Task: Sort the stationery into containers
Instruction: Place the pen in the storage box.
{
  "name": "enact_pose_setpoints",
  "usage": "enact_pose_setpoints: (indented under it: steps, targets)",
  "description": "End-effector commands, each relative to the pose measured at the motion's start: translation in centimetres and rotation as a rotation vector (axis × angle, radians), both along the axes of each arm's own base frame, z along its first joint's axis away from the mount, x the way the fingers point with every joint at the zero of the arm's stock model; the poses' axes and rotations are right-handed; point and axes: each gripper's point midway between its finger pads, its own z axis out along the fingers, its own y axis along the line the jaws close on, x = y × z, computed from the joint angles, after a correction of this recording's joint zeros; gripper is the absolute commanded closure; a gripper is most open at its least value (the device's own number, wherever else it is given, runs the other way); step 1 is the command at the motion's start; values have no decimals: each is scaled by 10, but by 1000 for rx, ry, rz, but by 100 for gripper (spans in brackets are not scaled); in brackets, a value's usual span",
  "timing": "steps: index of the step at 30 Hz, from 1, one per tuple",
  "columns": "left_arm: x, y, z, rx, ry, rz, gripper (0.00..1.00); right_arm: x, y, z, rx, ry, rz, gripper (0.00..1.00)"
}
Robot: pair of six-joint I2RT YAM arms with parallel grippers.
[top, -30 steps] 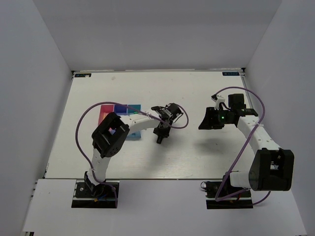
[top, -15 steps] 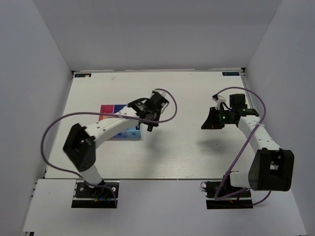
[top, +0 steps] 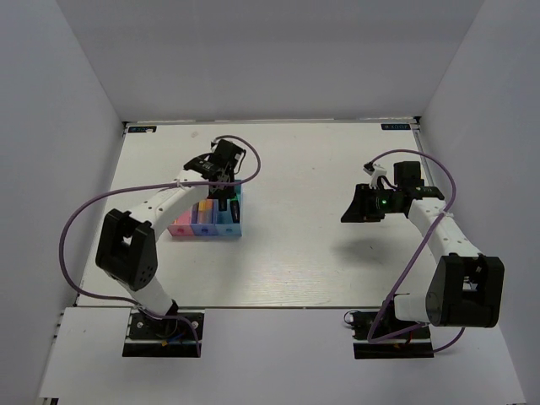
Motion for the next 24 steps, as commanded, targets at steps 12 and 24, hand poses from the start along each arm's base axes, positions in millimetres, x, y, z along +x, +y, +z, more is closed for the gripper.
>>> enact_pose_setpoints:
  steps: [12,24]
  targets:
    - [5,-10,-9,-33,29,-5,37,3,1,5,20,-7,21,43]
    - [-46,-34,47,-222,-75,-274,77,8,-8,3,-44,-38,-7,25]
